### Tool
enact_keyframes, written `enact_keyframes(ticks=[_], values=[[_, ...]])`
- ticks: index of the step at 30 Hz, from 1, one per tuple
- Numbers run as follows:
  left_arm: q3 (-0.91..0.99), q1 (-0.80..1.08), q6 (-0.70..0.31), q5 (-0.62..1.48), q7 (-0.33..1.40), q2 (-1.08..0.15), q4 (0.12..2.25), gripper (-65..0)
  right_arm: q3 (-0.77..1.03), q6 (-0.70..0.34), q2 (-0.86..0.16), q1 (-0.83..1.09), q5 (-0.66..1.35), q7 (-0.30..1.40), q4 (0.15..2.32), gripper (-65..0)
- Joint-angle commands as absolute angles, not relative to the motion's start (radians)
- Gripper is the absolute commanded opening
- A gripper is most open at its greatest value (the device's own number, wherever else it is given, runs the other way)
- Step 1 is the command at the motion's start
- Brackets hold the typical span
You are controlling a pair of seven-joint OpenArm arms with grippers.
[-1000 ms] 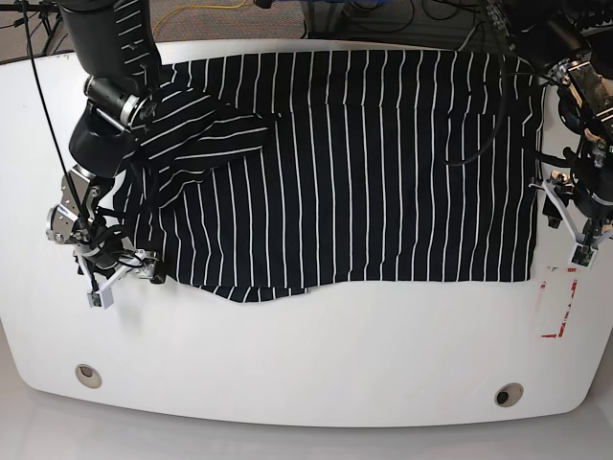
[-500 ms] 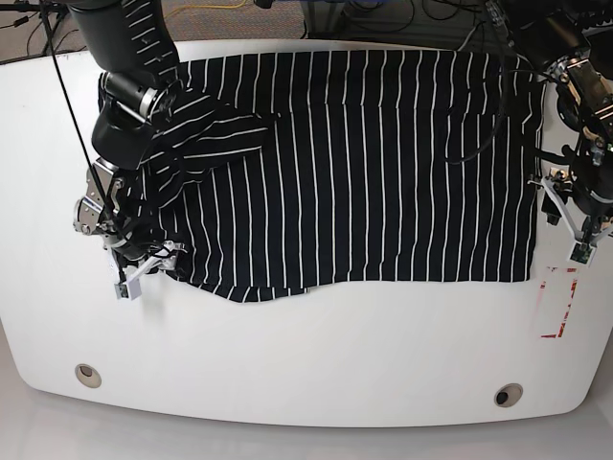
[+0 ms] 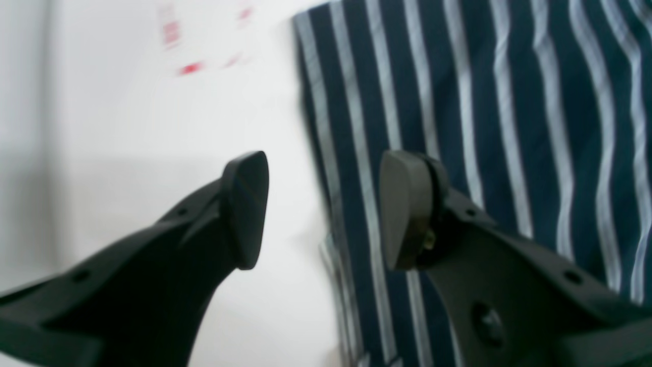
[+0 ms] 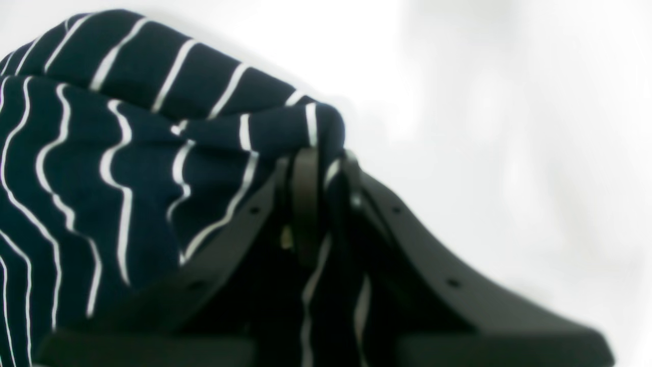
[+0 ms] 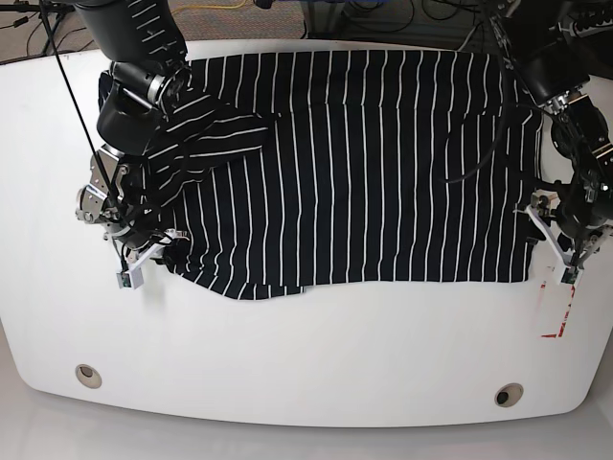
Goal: Fold the T-shirt properly
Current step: 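Move both grippers along the shirt sides toward the hem corners, then grasp the hem corners of the striped shirt with both grippers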
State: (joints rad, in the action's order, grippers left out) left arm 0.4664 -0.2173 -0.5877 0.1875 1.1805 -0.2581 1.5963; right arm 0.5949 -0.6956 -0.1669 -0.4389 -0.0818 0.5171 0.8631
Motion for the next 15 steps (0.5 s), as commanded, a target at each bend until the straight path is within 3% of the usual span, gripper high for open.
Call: enact_keyframes(ticks=[1, 9, 15], values=[[0.47, -0.297, -0.558, 0.186, 1.115, -0.28, 1.506, -31.4, 0.595, -0.698, -0.182, -0.463, -0.077, 0.509, 0.885, -59.1], [0.452, -0.438, -0.417, 0.186, 0.929, -0.328, 1.152, -18.2, 0.593, -0.698, -0.183, -0.446, -0.074, 0.509, 0.888, -59.3], [0.358, -0.504, -0.38, 0.188, 0.786, -0.367, 0.911, -17.4, 0.593, -0.698, -0.183, -0.441, -0.071, 0.509, 0.888, -59.3]])
